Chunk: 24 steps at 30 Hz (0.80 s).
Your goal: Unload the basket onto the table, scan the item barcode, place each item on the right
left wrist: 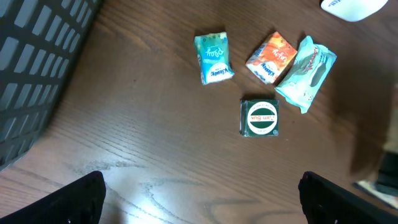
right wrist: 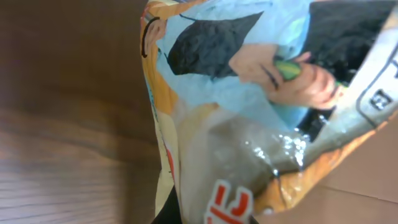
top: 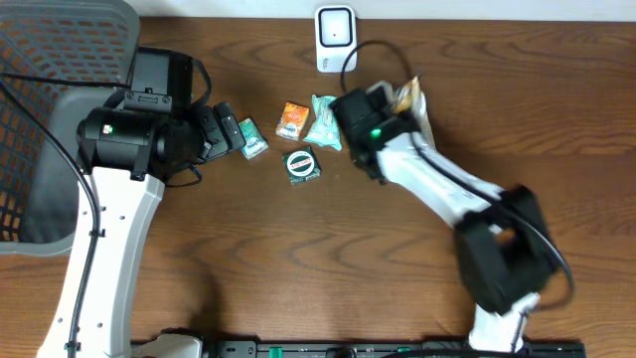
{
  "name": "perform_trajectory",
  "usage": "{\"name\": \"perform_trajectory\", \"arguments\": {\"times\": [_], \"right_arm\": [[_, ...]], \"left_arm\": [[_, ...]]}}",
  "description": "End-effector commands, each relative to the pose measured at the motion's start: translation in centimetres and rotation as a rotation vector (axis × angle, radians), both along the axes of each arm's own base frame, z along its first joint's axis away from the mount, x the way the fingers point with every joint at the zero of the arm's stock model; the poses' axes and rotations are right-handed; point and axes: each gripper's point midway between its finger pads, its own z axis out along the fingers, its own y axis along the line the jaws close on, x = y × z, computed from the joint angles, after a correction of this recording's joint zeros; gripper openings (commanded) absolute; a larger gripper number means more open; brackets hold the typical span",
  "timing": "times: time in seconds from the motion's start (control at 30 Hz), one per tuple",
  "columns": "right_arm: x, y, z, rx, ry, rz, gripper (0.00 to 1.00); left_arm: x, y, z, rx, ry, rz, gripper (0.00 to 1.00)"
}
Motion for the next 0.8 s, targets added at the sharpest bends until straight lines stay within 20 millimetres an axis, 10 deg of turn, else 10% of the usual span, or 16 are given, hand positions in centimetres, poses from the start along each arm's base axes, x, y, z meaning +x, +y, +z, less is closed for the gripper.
{"name": "perform_trajectory", "arguments": {"times": [0.0, 0.17, 0.33, 0.57, 0.77], "right_arm": [[-0.6, 0.2, -1.7, -0.184, 0.019, 0.02, 0.01], [-2.9, 5.7, -4.1, -0.079, 0.057, 0.114, 0.46], [-3.9, 10.8, -2.9, 0.207, 0.114, 0.148, 0.69], [-0.8, 7.5, 2.5, 0.426, 0.184, 0.027, 0.56], [0.7, 7.1, 1.9, 0.888, 0.401, 0.092, 0.37]], "left_arm": [[0.0, 0.2, 0.4, 0.01, -0.012, 0.001, 0.98], [0.0, 0.2, 0.4, 0.01, -0.012, 0.001, 0.98], [0.0, 0.2, 0.4, 0.01, -0.012, 0.001, 0.98], [0.0, 0.2, 0.4, 0.01, -0.012, 0.001, 0.98], [0.0, 0.2, 0.4, 0.01, -0.012, 0.001, 0.97]]}}
